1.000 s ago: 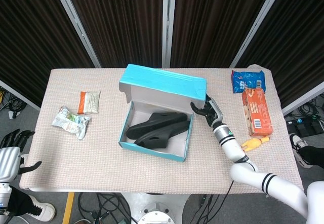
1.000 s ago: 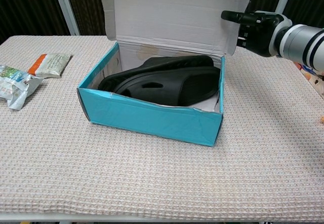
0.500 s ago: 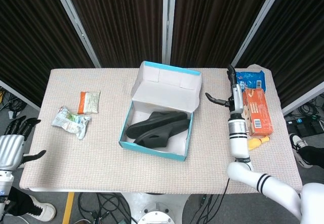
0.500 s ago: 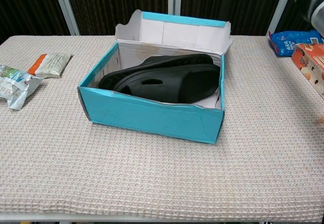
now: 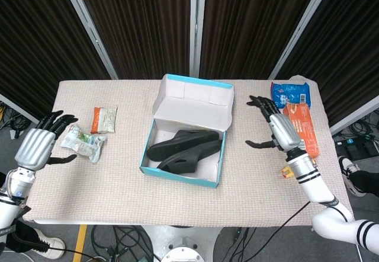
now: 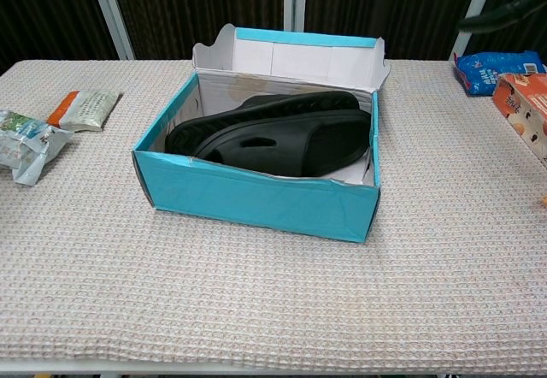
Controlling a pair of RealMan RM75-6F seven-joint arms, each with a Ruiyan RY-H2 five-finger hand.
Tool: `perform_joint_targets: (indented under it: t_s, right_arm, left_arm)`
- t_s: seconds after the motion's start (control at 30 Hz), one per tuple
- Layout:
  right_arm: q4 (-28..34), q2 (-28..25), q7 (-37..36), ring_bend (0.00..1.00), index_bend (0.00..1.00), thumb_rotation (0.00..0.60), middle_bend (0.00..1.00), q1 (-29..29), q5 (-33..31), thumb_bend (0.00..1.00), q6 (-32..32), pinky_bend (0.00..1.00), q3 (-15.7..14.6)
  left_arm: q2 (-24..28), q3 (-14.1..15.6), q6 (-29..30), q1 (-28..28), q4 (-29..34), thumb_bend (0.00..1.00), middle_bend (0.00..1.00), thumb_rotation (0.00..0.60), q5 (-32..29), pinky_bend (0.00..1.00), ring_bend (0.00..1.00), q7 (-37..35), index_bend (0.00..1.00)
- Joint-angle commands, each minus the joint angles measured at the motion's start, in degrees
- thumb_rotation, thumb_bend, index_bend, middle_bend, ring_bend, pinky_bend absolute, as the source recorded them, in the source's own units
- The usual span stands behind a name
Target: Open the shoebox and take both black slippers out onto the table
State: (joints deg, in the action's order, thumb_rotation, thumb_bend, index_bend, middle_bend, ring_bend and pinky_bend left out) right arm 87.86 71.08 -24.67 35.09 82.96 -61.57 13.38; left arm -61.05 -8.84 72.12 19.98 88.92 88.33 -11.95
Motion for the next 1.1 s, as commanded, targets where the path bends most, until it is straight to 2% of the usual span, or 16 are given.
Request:
perform_joint_targets:
  t_s: [0.03, 0.13, 0.3, 0.57, 0.8, 0.87, 1.03, 1.1]
  right_arm:
    - [-1.7, 3.7, 12.3, 0.00, 0.02, 0.600, 0.16, 7.2, 6.0, 0.03, 8.0, 0.00, -3.1]
    - [-5.7, 9.7, 17.2, 0.00, 0.03, 0.600, 0.16, 10.7, 5.6, 0.03, 10.9, 0.00, -2.8]
    - [-14.0, 19.1, 21.9, 0.00, 0.03, 0.600, 0.15, 13.8, 4.3, 0.03, 12.1, 0.00, -2.5]
    - [-22.8, 27.5, 21.1, 0.00, 0.03, 0.600, 0.13, 15.6, 4.4, 0.03, 10.4, 0.00, -3.5]
    - [-35.1, 36.7, 17.4, 0.00, 0.04, 0.600, 0.13, 16.9, 8.1, 0.04, 3.2, 0.00, -4.2]
    - [-38.3, 38.8, 15.0, 0.00, 0.08, 0.600, 0.13, 17.3, 9.3, 0.08, 1.0, 0.00, -4.6]
    - [-44.7, 41.3, 11.1, 0.00, 0.27, 0.600, 0.18, 18.3, 11.9, 0.38, -1.6, 0.00, -6.7]
    - [-46.1, 41.8, 10.1, 0.00, 0.35, 0.600, 0.20, 18.5, 12.6, 0.44, -2.5, 0.00, -7.3]
  left_arm:
    - [-0.5, 0.5, 0.4, -0.3, 0.2, 0.00, 0.14, 0.600, -0.6, 0.11, 0.06, -0.1, 0.17]
    - [-1.1, 1.2, 1.7, -1.3, 0.4, 0.00, 0.14, 0.600, -0.8, 0.11, 0.06, 0.3, 0.17]
    - [-1.9, 2.6, 3.1, -3.0, 0.1, 0.00, 0.14, 0.600, -1.5, 0.11, 0.06, -0.8, 0.17]
    - [-3.5, 3.9, 3.6, -4.7, -2.2, 0.00, 0.14, 0.600, -3.3, 0.11, 0.06, -4.1, 0.17]
    - [-4.2, 4.5, 3.4, -4.9, -3.4, 0.00, 0.14, 0.600, -3.2, 0.11, 0.06, -7.1, 0.17]
    - [-4.2, 4.6, 3.4, -5.0, -3.6, 0.00, 0.14, 0.600, -3.2, 0.11, 0.06, -7.6, 0.17]
    - [-4.3, 4.8, 3.7, -5.3, -3.8, 0.00, 0.14, 0.600, -3.4, 0.11, 0.06, -8.7, 0.17]
    - [-4.4, 4.8, 3.7, -5.5, -3.9, 0.00, 0.14, 0.600, -3.5, 0.11, 0.06, -9.3, 0.17]
